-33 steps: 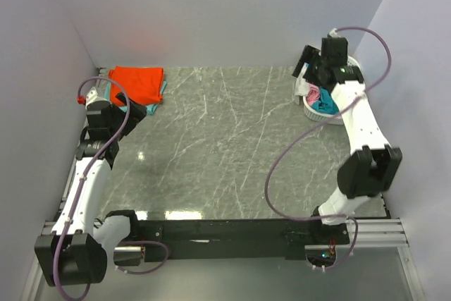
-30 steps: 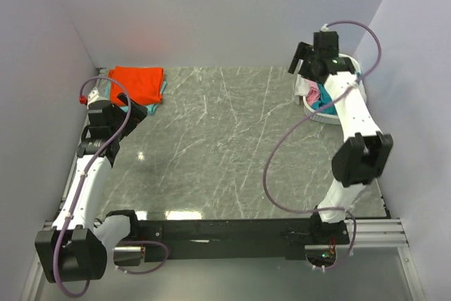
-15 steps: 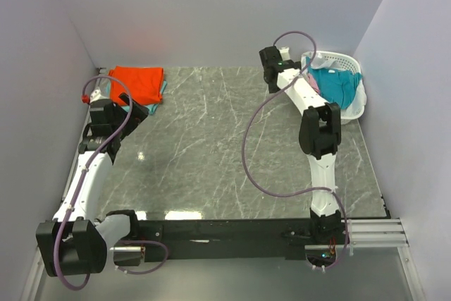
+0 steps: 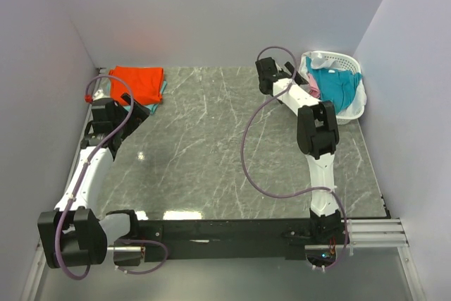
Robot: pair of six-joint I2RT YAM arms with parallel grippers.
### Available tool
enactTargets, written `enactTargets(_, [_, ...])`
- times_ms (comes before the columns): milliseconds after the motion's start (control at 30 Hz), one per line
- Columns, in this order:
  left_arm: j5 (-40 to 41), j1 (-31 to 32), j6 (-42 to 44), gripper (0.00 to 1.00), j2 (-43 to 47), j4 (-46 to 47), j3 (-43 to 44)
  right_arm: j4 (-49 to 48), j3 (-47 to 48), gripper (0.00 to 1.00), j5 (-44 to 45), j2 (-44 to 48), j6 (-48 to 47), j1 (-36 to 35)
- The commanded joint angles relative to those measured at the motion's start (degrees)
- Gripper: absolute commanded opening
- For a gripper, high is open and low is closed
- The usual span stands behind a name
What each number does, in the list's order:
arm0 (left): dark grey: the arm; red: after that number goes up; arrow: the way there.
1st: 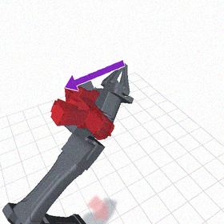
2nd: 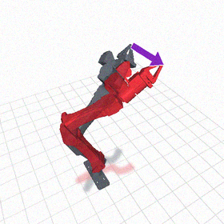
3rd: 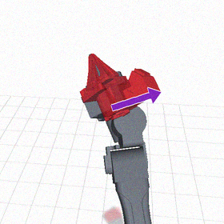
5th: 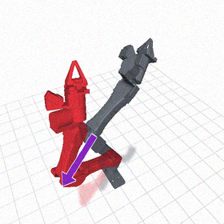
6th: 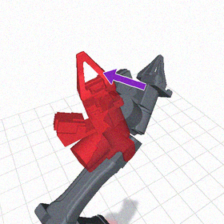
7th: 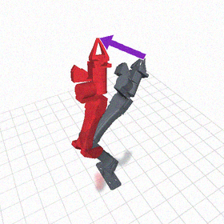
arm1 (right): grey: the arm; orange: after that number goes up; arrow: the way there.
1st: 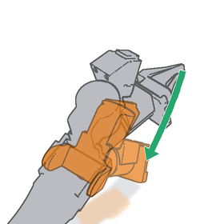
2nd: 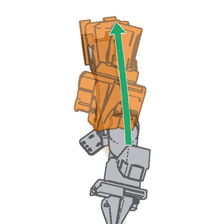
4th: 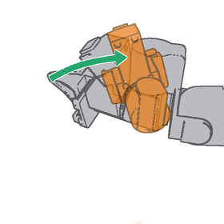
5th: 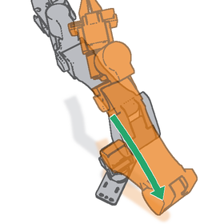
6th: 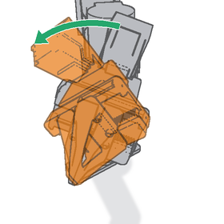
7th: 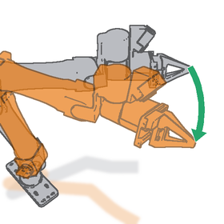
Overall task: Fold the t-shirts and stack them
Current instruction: Grab the tshirt from the pile
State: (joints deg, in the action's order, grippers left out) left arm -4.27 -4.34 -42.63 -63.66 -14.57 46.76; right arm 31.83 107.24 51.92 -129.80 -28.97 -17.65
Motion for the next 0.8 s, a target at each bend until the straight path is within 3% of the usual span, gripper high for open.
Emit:
enactTargets(0, [-1.1, -0.5, 1.3, 0.99, -0.7, 1.8, 1.0, -10.4, -0.7, 0.92, 4.0, 0.2, -11.1, -1.5])
enactTargets(100, [-0.8, -0.9, 1.5, 0.99, -1.2, 1.4, 1.0, -13.9, -0.9, 0.93, 6.3, -1.8, -15.9, -1.5])
enactTargets(433, [-1.9, -2.5, 1.7, 0.99, -1.4, 1.5, 0.3, -12.3, 1.7, 0.94, 3.4, -5.9, -18.5, -0.7])
enactTargets(767, [-2.7, -3.6, 1.6, 0.99, -2.6, 2.0, 0.0, -14.3, 2.3, 0.88, 4.9, -9.0, -22.9, 1.3])
